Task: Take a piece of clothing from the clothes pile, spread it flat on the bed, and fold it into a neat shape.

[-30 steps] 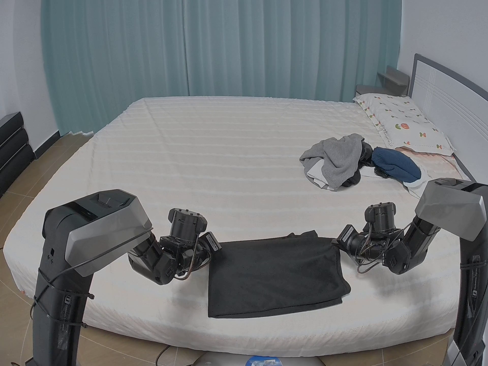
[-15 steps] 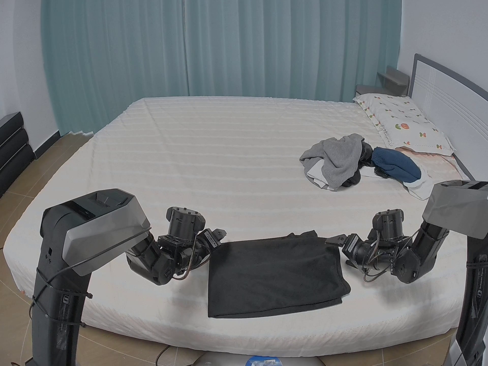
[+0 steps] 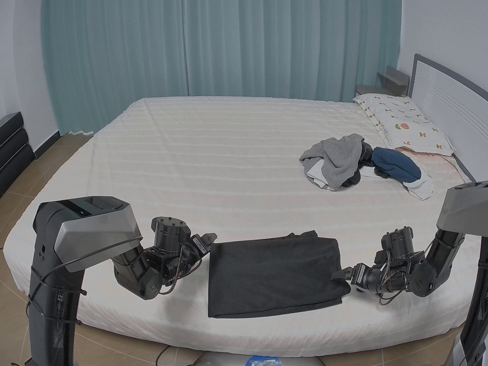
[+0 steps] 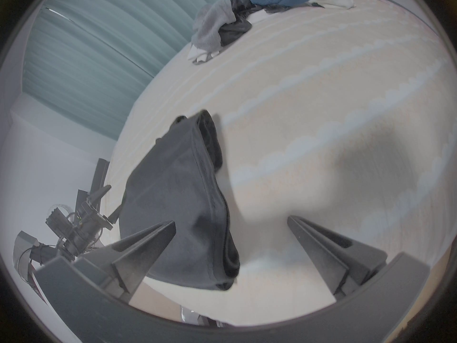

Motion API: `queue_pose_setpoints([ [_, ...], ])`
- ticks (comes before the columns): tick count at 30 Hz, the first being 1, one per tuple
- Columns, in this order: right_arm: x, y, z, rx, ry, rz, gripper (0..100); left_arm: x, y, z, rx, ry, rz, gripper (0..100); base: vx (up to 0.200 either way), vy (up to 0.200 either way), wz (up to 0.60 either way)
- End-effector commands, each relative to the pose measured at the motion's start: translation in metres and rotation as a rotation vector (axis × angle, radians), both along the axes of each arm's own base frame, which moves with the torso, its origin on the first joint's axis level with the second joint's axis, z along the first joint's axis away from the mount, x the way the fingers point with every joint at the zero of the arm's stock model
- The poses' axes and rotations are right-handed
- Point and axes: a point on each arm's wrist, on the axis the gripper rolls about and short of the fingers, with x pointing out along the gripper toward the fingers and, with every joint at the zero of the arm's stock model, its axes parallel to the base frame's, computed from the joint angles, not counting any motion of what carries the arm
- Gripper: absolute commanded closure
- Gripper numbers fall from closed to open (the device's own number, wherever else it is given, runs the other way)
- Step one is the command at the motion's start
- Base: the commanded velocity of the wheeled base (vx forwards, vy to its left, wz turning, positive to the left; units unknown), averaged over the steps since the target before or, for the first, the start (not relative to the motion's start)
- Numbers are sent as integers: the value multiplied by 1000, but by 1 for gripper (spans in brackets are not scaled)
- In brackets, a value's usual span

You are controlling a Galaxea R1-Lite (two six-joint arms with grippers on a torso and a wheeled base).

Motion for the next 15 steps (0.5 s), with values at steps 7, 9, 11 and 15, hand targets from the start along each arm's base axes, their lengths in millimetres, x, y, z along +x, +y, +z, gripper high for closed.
queue_pose_setpoints([
  [7,-11,5,3,-27,18,49,100,1,3,2,-4,-4,6,0,0,0,0],
  [9,-13,4,2,-45,29,63,100,1,3,2,-3,-4,5,0,0,0,0],
  [11,-15,3,3,-62,32,73,100,1,3,2,-3,-4,5,0,0,0,0],
  [15,-17,3,7,-85,21,68,100,1,3,2,-3,-4,5,0,0,0,0],
])
